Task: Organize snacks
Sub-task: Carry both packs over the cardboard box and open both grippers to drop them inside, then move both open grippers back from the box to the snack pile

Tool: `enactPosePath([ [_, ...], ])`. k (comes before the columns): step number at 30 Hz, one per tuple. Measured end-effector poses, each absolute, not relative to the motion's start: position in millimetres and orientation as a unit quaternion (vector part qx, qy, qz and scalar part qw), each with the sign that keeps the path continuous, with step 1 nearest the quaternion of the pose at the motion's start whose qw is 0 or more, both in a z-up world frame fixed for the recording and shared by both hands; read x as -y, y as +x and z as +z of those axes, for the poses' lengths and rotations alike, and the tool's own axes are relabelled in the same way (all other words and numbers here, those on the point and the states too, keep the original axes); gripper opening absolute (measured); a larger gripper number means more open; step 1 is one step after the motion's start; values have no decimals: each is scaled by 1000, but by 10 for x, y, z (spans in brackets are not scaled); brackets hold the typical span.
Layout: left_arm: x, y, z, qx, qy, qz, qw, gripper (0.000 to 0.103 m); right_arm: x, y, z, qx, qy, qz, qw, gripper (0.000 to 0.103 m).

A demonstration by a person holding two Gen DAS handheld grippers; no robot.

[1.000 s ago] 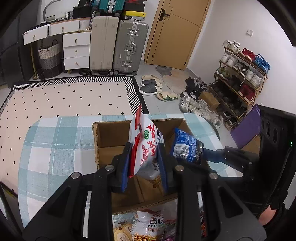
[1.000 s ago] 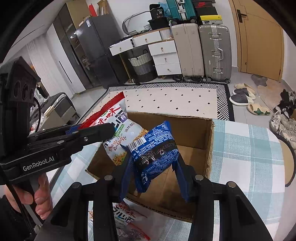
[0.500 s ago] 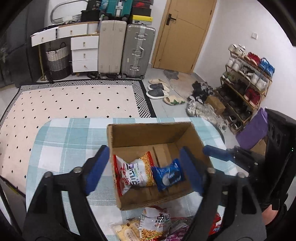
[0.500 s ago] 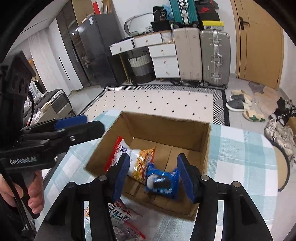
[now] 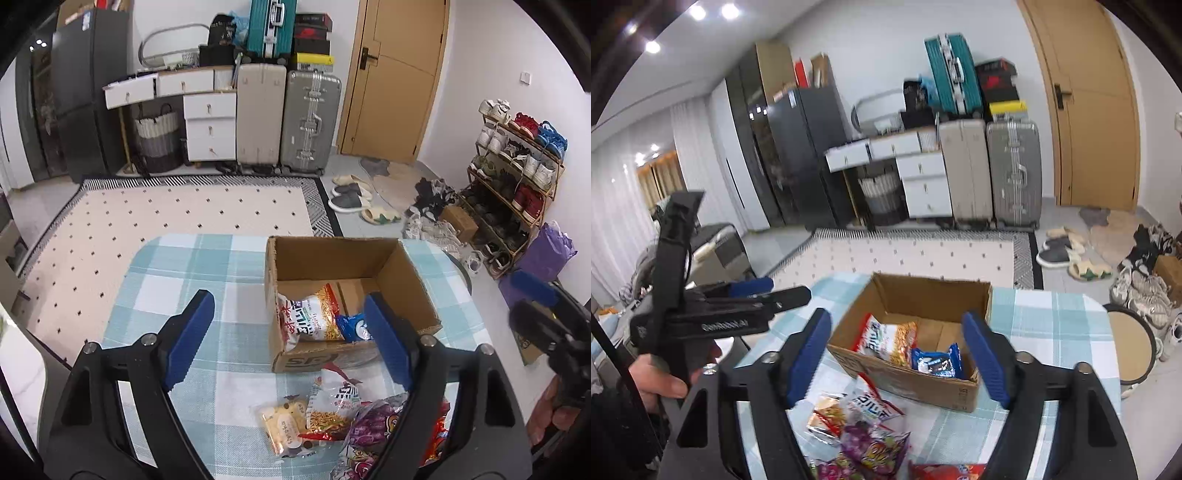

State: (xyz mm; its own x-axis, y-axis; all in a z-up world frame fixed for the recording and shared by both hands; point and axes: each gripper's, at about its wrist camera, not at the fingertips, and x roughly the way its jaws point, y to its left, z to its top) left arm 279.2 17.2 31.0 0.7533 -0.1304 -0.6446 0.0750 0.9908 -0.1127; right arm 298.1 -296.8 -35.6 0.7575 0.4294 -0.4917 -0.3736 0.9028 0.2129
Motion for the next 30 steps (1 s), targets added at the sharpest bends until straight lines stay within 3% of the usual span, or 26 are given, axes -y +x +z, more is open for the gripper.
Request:
enactPosePath([
  [5, -156, 2305, 540, -280, -25, -37, 959, 102, 2981, 2497, -153, -219, 33, 211, 952, 91],
  [17, -68, 1290, 910, -205, -6, -45, 978, 102, 2906, 1608, -28, -168, 32, 218, 961, 102],
  [30, -267, 639, 393, -217, -31, -43, 975, 102, 3002, 1009, -504, -173, 31, 179, 968, 103],
])
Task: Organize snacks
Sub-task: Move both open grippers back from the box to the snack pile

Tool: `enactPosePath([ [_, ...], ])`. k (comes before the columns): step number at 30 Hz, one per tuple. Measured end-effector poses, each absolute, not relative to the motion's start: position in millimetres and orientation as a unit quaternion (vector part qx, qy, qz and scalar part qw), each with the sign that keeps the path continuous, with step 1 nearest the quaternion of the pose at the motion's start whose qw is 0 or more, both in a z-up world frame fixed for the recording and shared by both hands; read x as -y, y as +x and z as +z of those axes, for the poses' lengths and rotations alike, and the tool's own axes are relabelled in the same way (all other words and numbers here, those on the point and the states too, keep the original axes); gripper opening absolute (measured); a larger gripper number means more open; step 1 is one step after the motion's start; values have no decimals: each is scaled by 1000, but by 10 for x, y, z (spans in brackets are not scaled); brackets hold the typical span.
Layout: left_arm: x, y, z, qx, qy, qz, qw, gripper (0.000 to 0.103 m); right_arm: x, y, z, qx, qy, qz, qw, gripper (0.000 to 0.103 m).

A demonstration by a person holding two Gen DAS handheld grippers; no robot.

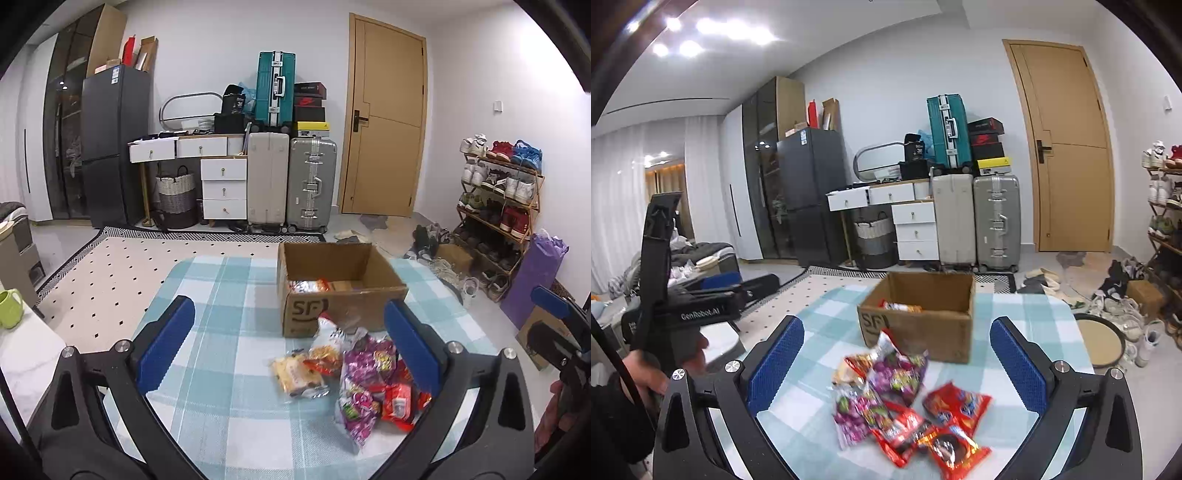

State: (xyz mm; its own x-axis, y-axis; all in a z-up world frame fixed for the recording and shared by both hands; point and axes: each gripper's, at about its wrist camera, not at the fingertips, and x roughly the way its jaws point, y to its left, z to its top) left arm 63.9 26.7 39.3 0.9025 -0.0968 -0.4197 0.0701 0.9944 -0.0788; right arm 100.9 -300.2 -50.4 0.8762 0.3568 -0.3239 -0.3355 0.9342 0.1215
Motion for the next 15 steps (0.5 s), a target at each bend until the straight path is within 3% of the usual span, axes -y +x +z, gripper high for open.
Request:
enactPosePath([
  [15, -336, 584, -511, -266, -51, -66, 960, 102, 3095, 884, -1287, -231, 31, 151, 961, 103],
])
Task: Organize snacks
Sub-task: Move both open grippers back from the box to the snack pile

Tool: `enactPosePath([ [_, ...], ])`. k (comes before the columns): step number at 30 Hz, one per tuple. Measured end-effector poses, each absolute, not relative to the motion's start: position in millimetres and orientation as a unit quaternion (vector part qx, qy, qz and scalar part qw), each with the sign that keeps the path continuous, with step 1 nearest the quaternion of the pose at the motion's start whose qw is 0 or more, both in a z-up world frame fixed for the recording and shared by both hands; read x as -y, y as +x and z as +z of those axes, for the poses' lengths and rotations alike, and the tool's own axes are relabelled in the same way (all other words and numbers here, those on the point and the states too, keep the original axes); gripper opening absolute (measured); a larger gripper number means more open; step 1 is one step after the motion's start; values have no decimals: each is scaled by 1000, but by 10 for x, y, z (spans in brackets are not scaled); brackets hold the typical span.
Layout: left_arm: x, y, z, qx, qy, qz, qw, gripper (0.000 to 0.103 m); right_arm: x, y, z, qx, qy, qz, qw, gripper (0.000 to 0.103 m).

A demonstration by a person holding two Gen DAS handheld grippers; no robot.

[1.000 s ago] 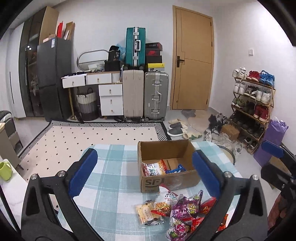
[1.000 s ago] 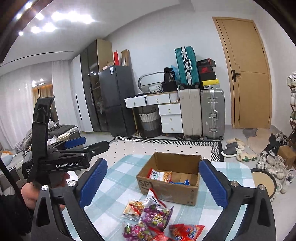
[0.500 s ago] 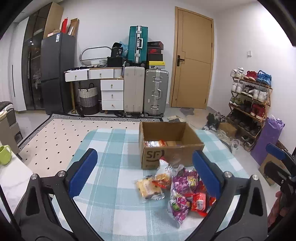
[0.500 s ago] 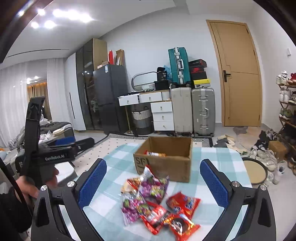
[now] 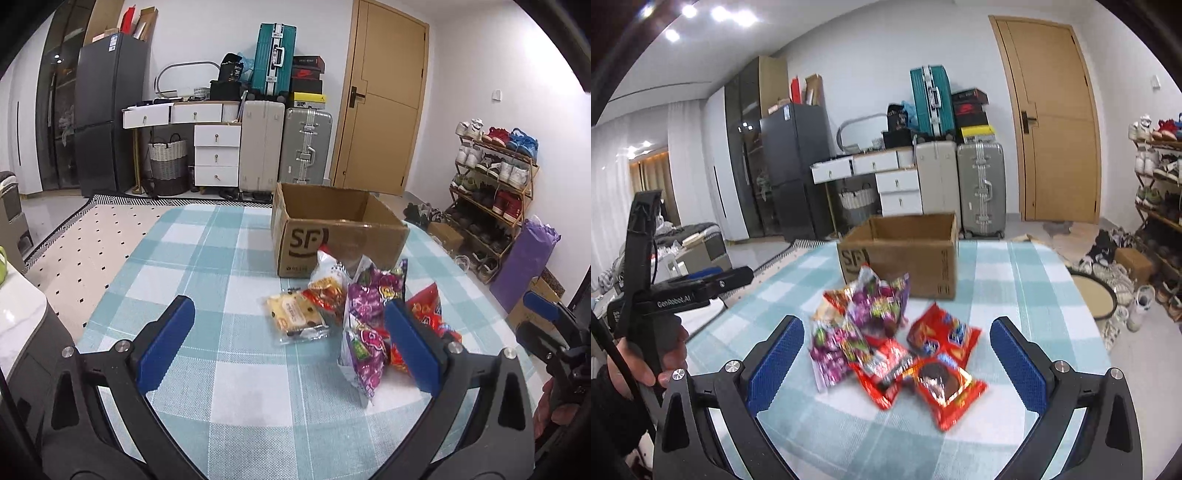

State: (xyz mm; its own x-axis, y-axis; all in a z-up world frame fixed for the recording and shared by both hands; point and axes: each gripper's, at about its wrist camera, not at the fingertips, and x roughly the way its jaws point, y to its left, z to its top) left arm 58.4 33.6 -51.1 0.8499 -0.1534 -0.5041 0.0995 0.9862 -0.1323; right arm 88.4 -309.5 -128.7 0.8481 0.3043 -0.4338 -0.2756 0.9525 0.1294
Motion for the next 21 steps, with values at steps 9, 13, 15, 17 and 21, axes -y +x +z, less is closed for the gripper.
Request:
enactPosePath([
  [9, -223, 745, -805, -282, -59, -96, 953, 102, 3163, 1122, -1663, -280, 34, 136, 950, 103],
  [13, -196, 831, -919, -295, -65, -102, 948, 102, 3205, 1243, -1764, -297, 40, 136, 944, 103],
  [15, -171, 864, -979, -297, -64, -103, 947, 102, 3210, 1308, -1818, -307, 38, 134, 941, 102],
  [17, -153, 915, -1034, -300, -64, -109, 946, 102, 3204, 1385, -1883, -323, 40, 137, 936, 103],
  [21, -124, 1002, -1142, -305, -66, -114, 943, 102, 3201, 1491, -1990, -341, 33, 137, 930, 103],
])
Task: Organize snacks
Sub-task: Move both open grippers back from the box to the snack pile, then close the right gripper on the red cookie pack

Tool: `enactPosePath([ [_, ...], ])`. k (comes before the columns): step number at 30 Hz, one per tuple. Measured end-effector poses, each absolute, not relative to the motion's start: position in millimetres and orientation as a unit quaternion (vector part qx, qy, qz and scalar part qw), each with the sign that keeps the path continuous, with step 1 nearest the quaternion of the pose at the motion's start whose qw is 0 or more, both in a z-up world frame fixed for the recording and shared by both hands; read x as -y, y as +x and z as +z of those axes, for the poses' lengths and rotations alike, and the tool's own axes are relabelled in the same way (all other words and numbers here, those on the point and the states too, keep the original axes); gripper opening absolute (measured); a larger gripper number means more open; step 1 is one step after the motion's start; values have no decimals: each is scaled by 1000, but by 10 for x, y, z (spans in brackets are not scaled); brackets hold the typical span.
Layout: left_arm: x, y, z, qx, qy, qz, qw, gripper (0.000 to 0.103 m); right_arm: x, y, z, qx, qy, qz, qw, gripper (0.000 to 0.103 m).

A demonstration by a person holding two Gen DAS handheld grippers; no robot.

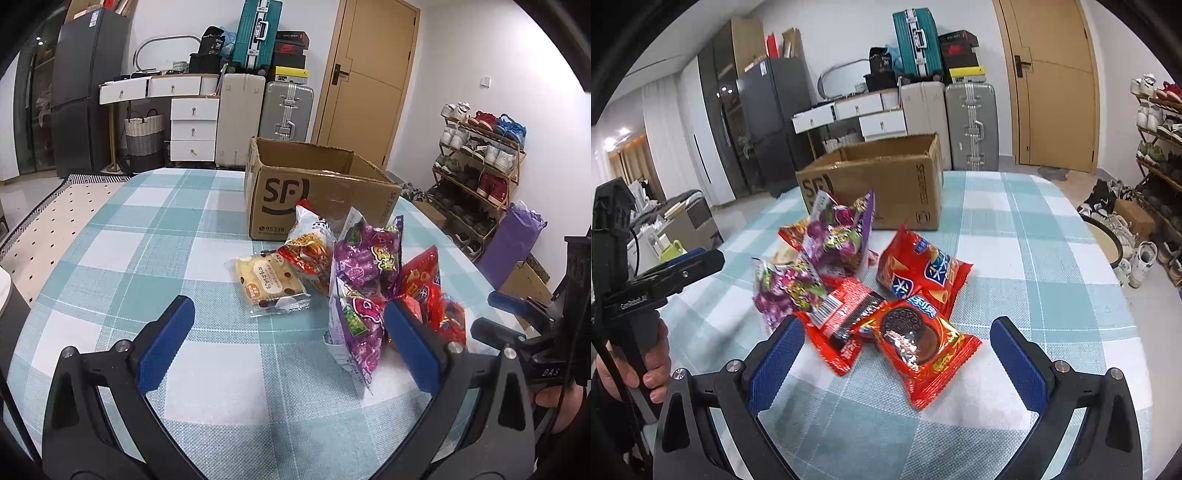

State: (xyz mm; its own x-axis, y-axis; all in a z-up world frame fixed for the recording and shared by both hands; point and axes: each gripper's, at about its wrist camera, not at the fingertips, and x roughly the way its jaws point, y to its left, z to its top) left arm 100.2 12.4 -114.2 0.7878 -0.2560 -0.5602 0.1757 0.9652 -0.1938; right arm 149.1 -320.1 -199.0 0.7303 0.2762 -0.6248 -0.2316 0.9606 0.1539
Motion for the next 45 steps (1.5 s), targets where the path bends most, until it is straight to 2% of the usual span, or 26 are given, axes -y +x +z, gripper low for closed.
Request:
enactPosePath([
  [16, -200, 1082, -1336, -312, -90, -119, 938, 102, 3132, 1865, -2253, -410, -2, 134, 902, 101],
  [19, -213, 1099, -1352, -315, -93, -118, 937, 102, 3136, 1932, -2294, -422, 2, 140, 896, 82],
  [24, -236, 1115, -1372, -316, -100, -121, 936, 102, 3139, 1988, -2320, -427, 7, 149, 892, 76],
  [30, -239, 1126, -1399, -319, -103, -121, 935, 102, 3138, 1953, -2308, -424, 17, 162, 891, 52],
  [31, -240, 1127, -1402, -319, -103, -120, 934, 102, 3142, 1956, -2316, -427, 21, 165, 889, 44],
  [32, -244, 1125, -1402, -318, -104, -119, 935, 102, 3140, 1961, -2327, -431, 21, 163, 887, 41],
  [37, -254, 1140, -1410, -319, -104, -114, 935, 102, 3129, 1911, -2300, -420, 24, 169, 891, 36],
  [45, -267, 1113, -1388, -323, -104, -110, 934, 102, 3248, 1734, -2203, -387, 59, 163, 906, 36],
])
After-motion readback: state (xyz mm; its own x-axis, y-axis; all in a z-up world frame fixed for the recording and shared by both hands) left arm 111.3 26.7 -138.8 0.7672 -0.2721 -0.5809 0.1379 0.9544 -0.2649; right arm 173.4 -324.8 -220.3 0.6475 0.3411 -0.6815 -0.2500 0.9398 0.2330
